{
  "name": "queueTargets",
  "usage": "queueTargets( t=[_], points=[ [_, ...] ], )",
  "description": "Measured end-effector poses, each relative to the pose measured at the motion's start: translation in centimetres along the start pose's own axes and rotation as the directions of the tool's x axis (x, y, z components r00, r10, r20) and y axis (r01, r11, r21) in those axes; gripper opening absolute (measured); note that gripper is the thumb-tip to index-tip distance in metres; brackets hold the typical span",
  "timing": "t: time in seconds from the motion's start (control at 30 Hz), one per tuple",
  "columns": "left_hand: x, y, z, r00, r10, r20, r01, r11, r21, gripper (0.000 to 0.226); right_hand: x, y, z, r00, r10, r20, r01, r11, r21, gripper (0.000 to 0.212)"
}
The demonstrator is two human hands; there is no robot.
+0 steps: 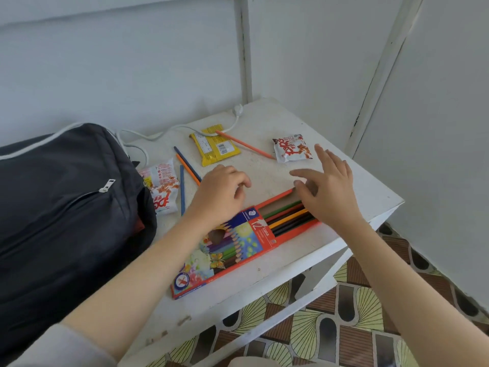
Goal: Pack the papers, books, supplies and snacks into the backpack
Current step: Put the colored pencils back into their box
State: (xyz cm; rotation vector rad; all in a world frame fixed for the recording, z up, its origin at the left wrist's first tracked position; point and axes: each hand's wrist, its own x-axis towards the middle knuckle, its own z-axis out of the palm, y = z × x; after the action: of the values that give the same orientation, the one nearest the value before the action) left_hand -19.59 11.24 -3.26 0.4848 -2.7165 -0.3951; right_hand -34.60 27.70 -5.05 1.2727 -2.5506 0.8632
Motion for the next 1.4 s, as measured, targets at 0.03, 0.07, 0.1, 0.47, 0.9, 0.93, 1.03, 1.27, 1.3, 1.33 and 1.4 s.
queueTargets(
  t=[0.03,0.07,0.1,0.47,0.9,0.93,1.03,1.27,1.3,1.33,1.4],
  points=[
    [0.4,-0.8,-0.7,0.999,-0.006,0.04,0.004,0.999,0.043,0.023,1.2,-0.2,0.2,1.0,-0.02,0.013,0.02,1.0,-0.024,0.024],
    [0.8,-1.6,-1.4,0.996,-0.018,0.091,0.01,0.996,0.087,0.026,2.5,-0.4,0.3,0.999,-0.028,0.031,0.03,0.998,-0.049,0.024],
    [1.0,-2.3,-2.1,0.989,-0.035,0.145,0.017,0.992,0.125,0.028,3.8,-0.6,0.5,0.998,-0.026,0.058,0.03,0.997,-0.076,0.025],
    [1.4,-6.4,-4.1,0.923,-0.15,0.355,0.056,0.963,0.262,0.026,11.5,-2.8,4.2,0.937,0.045,0.345,0.093,0.924,-0.372,0.024],
    [2.2,-6.4,-3.8,0.952,-0.055,0.301,-0.038,0.956,0.292,0.025,10.0,-3.6,1.2,0.979,0.2,0.038,-0.192,0.844,0.501,0.004],
    [2.3,-6.5,-3.8,0.946,-0.064,0.318,-0.041,0.949,0.312,0.025,9.6,-3.9,0.4,0.966,0.254,0.042,-0.217,0.719,0.66,0.008],
    [2.2,-6.4,-3.7,0.936,-0.079,0.344,-0.041,0.944,0.328,0.02,8.2,-4.1,-1.8,0.913,0.408,0.011,-0.203,0.431,0.879,0.01],
    [2.1,-6.7,-3.5,0.94,-0.052,0.337,-0.048,0.959,0.28,0.01,5.0,-2.4,-3.8,0.856,0.517,-0.026,-0.291,0.522,0.802,0.009],
    [2.1,-6.7,-3.4,0.951,-0.037,0.307,-0.036,0.972,0.23,0.01,4.5,-2.1,-3.7,0.856,0.515,-0.04,-0.301,0.559,0.773,0.011],
    [2.2,-6.4,-3.4,0.966,-0.02,0.26,-0.02,0.988,0.151,0.011,4.1,-1.8,-3.6,0.857,0.512,-0.055,-0.306,0.593,0.745,0.012],
    [2.3,-5.1,-3.6,0.993,0.011,0.115,-0.005,0.999,-0.049,0.013,3.2,-1.3,-3.5,0.858,0.505,-0.098,-0.307,0.657,0.689,0.01]
  ],
)
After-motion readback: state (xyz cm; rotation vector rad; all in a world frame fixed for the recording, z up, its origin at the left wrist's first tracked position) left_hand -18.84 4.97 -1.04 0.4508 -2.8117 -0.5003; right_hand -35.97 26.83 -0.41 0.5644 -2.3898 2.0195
